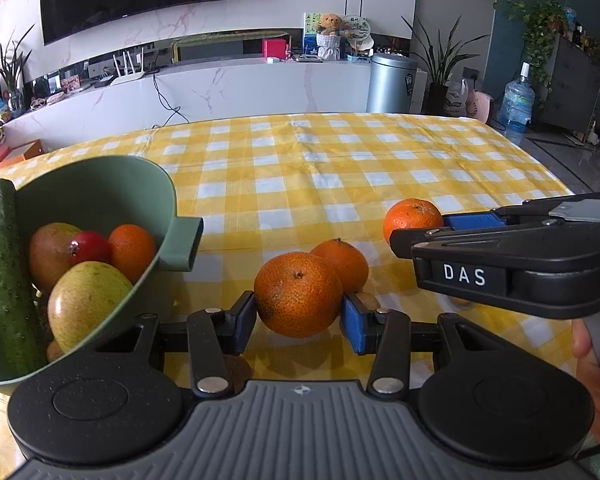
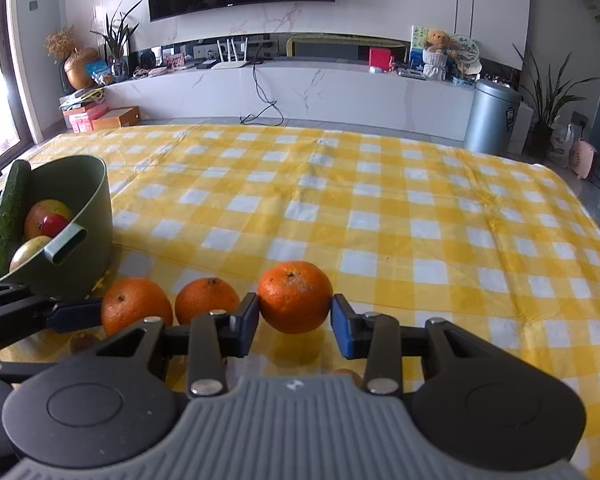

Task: Organize fruits
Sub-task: 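Close the left tool on a tangerine while the right tool grasps another tangerine, then lower both tangerines into the colander and open both tools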

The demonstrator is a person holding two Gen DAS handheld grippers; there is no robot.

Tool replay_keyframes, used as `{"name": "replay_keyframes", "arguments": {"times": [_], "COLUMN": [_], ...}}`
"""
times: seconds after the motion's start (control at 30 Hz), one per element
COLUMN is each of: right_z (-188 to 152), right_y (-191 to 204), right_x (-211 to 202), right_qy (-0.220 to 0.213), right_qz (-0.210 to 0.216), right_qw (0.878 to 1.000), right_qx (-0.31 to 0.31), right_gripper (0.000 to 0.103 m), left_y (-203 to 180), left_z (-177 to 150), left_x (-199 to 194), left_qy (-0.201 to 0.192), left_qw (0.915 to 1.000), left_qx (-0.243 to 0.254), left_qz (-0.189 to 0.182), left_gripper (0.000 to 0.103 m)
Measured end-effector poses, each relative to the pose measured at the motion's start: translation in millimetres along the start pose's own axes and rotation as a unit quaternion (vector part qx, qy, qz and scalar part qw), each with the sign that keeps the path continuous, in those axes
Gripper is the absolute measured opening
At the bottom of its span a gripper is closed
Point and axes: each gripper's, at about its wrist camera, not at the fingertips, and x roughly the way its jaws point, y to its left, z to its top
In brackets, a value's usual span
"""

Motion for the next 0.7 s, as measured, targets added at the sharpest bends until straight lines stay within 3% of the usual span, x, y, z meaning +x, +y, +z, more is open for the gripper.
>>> {"name": "replay_keyframes", "arguments": {"times": [0.43,0.7], "right_z": [-2,-1], "right_y": [4,24], "right_x": [-37,-61], "right_qy": [-0.044,-0.07], "right_qz": [0.005,0.043], "right_qw": [0.999,0.997], "right_qx": [0.006,-0.008], "right_gripper": [0.036,0.036], "left_y": [11,46], "left_z": [17,32], "left_x": [-47,-69], "left_qy": [-0.006,-0.006], "left_qw": [0.9997,0.9967], "left_qx": [-0.021,-0.081], "left_qz": [-0.015,-0.003], "left_gripper": [0.052,0.052]}}
